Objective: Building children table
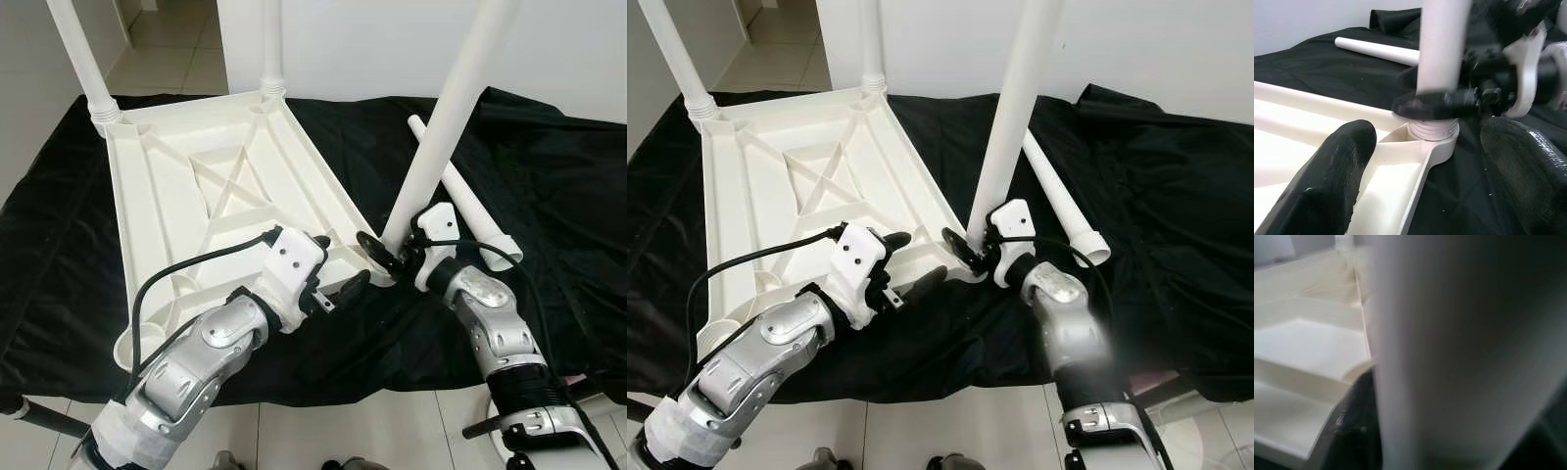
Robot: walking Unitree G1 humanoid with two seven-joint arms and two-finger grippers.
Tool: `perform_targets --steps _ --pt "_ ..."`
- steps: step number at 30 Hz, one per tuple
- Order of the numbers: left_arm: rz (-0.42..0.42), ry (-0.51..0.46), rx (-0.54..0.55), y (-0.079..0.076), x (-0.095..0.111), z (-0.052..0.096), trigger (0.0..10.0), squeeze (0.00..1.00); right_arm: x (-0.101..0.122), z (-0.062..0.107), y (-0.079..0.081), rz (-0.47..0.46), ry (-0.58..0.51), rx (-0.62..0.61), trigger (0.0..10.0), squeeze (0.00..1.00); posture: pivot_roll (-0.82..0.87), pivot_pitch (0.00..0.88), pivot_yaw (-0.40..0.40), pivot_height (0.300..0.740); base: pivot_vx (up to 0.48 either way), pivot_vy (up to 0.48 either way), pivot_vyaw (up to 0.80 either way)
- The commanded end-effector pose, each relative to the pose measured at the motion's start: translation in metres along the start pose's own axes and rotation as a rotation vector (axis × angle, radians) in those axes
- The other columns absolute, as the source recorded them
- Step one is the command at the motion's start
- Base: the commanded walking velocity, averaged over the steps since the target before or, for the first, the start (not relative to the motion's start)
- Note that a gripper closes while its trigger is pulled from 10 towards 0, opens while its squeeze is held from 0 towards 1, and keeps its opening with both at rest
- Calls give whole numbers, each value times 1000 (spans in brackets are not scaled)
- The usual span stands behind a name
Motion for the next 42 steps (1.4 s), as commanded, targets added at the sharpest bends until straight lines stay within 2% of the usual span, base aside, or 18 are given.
perform_targets --steps 1,7,8,15,19,24,26,27,29,32,35,40,42 --pt "-14 -26 -140 -17 2 0 10000 0 -4 2 -2 -1 16 8 0 0 -46 100 -31 740 0 0 0" --pt "-12 -26 -144 -18 3 0 10000 0 -7 5 -4 -16 15 11 0 0 -49 102 -28 740 0 0 0" --pt "-12 -26 -146 -19 2 0 10000 0 -8 6 -5 -29 13 -6 10000 0 -51 102 -29 740 0 0 0" --pt "-10 -25 -152 -21 2 1 10000 0 -12 8 -8 -78 15 -70 10000 0 -52 101 -29 740 0 0 0" --pt "-9 -25 -157 -22 2 1 10000 0 -17 8 -11 -102 21 -174 10000 0 -51 100 -32 740 0 0 0" --pt "-8 -25 -160 -23 2 2 10000 0 -15 6 -7 -125 1 -228 10000 0 -51 99 -34 740 0 0 0" --pt "-7 -24 -164 -24 2 2 10000 0 -15 6 -11 -190 -24 -373 10000 0 -48 95 -38 740 0 0 0" --pt "-7 -24 -164 -24 2 2 10000 0 -15 6 -11 -190 -24 -373 10000 0 -48 95 -38 740 0 0 0" --pt "-7 -22 -165 -25 1 3 10000 0 -16 7 -14 -237 -35 -457 10000 0 -45 93 -40 740 0 0 0" --pt "-10 -20 -164 -25 1 3 10000 0 -15 6 -10 -212 -37 -499 10000 0 -42 90 -42 740 0 0 0" --pt "-9 -18 -164 -25 0 4 10000 0 -14 7 -6 -266 -62 -599 10000 0 -38 88 -43 740 0 0 0" --pt "-11 -18 -166 -25 0 4 10000 0 -15 8 4 -280 -74 -681 10000 0 -37 86 -44 740 0 0 0" --pt "-13 -17 -166 -24 0 4 10000 0 -21 10 12 -290 -50 -763 10000 0 -35 82 -44 740 0 0 0"
Point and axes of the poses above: a point about 5 cm out from each wrist's last joint towards the gripper, its own z axis pointing back from the gripper into the wrist, its own x axis along the axis of the wrist's last joint, y = z × x, the point moved 5 cm from there along -z, pointing out of the wrist towards the gripper, and after that the axes turned 11 degrees about -z, right-handed, at the moved point
